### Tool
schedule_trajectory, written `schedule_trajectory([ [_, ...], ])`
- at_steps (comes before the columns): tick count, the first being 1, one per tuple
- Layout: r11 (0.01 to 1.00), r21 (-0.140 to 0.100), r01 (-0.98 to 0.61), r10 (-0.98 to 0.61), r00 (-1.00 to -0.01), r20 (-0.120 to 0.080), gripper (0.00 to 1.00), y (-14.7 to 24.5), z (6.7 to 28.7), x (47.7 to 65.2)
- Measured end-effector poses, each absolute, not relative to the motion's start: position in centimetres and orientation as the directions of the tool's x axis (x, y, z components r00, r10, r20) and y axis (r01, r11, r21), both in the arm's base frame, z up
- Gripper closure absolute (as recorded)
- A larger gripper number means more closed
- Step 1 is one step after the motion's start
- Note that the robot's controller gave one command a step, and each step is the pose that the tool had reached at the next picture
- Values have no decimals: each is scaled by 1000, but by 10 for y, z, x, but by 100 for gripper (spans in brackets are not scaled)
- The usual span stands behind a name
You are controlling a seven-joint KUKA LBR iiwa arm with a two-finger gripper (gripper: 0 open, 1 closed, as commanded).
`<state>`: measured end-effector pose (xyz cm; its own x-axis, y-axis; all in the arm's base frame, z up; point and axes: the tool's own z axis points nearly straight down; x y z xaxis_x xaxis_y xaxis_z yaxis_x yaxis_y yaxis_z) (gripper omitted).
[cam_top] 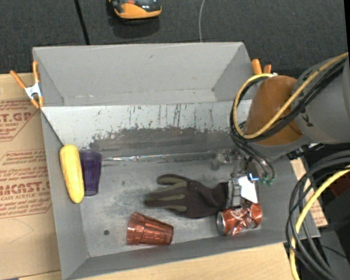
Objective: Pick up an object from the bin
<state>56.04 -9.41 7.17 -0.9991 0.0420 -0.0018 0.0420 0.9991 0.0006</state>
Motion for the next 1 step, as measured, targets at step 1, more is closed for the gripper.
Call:
schedule_trajectory([
  [1,987,0,-161,-161,-987,-1,100,-68,70,542],
])
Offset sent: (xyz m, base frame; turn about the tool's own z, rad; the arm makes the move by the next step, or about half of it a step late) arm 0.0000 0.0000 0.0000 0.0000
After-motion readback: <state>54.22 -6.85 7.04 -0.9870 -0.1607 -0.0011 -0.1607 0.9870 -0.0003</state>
